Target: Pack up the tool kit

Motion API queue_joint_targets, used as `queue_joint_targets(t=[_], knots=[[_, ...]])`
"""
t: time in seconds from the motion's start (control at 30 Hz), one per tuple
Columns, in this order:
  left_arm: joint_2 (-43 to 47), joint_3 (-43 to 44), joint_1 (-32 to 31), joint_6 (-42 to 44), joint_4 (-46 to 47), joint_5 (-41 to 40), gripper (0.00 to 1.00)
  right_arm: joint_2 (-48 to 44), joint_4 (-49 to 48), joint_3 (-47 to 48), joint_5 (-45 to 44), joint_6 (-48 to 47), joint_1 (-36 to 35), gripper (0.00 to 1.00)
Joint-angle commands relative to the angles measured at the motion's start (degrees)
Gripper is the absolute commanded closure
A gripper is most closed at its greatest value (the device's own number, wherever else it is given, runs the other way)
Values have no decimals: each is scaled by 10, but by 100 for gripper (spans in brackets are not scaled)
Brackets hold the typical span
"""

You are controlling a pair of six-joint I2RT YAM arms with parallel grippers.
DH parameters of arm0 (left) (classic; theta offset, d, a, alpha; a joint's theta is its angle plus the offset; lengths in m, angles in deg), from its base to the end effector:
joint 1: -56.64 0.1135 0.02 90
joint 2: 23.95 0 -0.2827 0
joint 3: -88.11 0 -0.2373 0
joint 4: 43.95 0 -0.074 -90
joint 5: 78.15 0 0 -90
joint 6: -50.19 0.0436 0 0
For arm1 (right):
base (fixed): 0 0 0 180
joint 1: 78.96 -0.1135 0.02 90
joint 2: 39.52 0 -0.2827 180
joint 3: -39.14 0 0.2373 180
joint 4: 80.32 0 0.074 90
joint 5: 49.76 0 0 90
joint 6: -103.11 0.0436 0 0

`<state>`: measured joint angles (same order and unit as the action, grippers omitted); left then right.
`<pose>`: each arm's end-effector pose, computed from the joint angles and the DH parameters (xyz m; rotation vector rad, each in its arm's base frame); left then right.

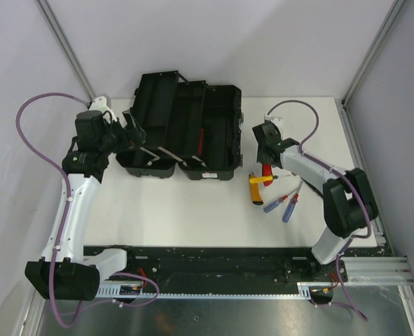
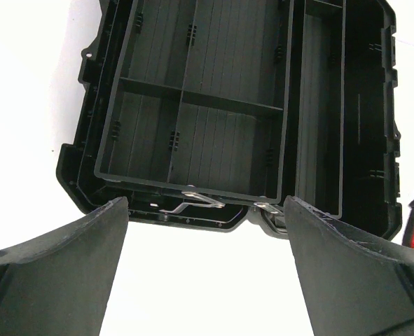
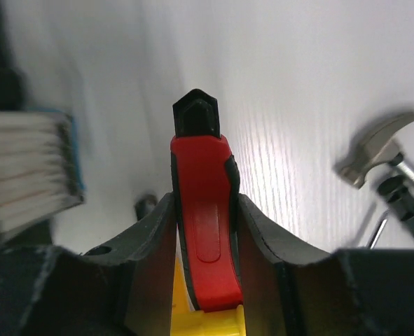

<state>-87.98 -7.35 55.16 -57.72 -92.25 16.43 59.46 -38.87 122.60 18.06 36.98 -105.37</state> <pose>0.2222 -0.0092 0.3960 -0.2459 2.0522 -0.2914 0.3254 0.1432 0.2334 0.0884 2.4623 -0.1266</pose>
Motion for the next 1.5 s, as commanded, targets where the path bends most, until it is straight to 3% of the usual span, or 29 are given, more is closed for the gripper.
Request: queue_joint_targets(t=[0.0, 0.27, 0.47, 0.67, 0.83, 1.13, 1.47], knots=[[7, 21, -1, 15, 7, -12, 4, -72, -89, 10, -98, -36, -16, 96], [10, 17, -1, 17, 6, -16, 4, -72, -228, 10, -174, -107, -24, 95], [11, 18, -1, 17, 6, -16, 4, -83, -314, 22, -143, -139, -30, 95], [8, 22, -1, 17, 6, -15, 4, -86, -265, 103, -18, -117, -55, 95], [10, 21, -1, 15, 6, -14, 4, -48, -234, 158, 34, -56, -84, 95], [14, 21, -1, 16, 6, -10, 4, 123, -97, 317, 49, 90, -114, 95], [13, 28, -1, 20, 1, -17, 3, 234, -30, 367, 27, 90, -120, 88]])
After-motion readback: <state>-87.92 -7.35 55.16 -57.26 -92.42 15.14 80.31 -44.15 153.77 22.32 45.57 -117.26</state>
